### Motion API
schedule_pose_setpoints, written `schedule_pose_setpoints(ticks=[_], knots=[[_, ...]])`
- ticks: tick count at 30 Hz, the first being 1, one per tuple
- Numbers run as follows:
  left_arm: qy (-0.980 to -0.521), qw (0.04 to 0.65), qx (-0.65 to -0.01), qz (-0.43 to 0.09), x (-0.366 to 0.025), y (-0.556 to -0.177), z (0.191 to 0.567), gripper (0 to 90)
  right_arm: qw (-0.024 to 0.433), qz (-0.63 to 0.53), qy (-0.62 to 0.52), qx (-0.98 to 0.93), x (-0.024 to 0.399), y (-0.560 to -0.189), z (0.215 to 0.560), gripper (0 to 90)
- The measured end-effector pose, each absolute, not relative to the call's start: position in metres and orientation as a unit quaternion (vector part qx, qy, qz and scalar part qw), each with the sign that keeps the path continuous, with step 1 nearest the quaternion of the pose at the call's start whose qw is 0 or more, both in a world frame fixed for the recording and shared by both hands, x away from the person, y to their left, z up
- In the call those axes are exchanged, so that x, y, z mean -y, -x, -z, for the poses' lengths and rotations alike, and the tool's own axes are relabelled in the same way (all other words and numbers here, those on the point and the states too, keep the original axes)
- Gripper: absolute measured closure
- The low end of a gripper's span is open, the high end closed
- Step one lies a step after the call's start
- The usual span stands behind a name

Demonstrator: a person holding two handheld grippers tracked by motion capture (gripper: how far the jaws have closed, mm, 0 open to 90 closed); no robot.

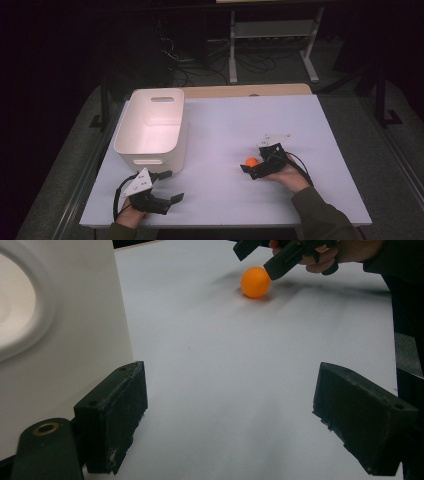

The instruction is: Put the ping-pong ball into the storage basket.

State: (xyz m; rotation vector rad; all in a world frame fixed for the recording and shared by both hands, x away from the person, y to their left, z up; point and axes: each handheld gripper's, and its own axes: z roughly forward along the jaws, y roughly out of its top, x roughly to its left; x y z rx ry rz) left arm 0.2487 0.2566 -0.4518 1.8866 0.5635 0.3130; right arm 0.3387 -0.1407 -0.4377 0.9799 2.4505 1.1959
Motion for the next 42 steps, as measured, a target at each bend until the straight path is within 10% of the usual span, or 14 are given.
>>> schedule_pose_setpoints(ticks=[42], knots=[[-0.795,0.544,-0.235,-0.134,-0.257,-0.248,0.452,14.0,0.111,-0.368,-0.324,-0.865,0.133,-0.338,0.456,0.0]])
